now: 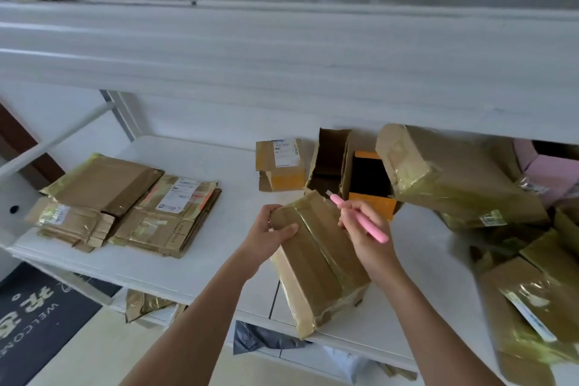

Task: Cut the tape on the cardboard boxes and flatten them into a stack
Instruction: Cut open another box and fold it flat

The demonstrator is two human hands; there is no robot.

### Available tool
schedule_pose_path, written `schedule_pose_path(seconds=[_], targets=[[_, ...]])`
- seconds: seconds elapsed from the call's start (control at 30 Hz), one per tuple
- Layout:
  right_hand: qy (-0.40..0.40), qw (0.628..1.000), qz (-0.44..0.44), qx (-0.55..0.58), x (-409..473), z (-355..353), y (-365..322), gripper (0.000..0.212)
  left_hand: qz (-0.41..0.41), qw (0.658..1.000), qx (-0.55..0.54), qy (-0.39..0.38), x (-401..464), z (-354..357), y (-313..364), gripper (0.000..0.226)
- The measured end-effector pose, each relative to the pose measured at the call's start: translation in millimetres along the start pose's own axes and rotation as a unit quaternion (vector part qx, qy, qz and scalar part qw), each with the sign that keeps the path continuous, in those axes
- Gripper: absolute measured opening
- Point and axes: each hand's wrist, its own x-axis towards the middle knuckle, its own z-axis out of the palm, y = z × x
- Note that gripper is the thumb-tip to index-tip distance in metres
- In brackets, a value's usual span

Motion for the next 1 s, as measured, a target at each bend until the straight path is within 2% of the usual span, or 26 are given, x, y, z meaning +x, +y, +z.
schedule_pose_path(seconds=[0.17, 0.43, 0.57, 0.67, 0.77, 1.0], targets=[[-0.054, 0.993, -0.081, -0.059, -12.9, 22.1, 2.1, 0.006, 0.045, 0.997, 0.054, 0.027, -4.9, -15.5, -1.5, 0.038], [-0.063, 0.985, -0.115, -0.112, -4.2, 30.5, 0.7, 0.011, 0.043, 0.997, 0.061, 0.028, -6.6, -21.6, -1.4, 0.041], [-0.024, 0.985, -0.137, -0.103, 11.0, 29.7, -8.5, 0.013, 0.05, 0.997, 0.045, 0.036, -9.0, -17.0, -0.1, 0.042], [-0.024, 0.989, -0.139, -0.053, 24.2, 39.2, -17.0, 0.007, 0.048, 0.997, 0.043, 0.04, -11.4, -16.2, 1.0, 0.044], [-0.046, 0.994, -0.099, -0.025, 26.6, 57.4, -17.1, 0.008, 0.043, 0.998, 0.035, 0.039, -14.6, -16.5, 2.9, 0.045], [-0.064, 0.992, -0.09, -0.062, 25.6, 63.1, -7.7, 0.016, 0.038, 0.998, 0.008, 0.042, -19.7, -17.1, -0.3, 0.044]])
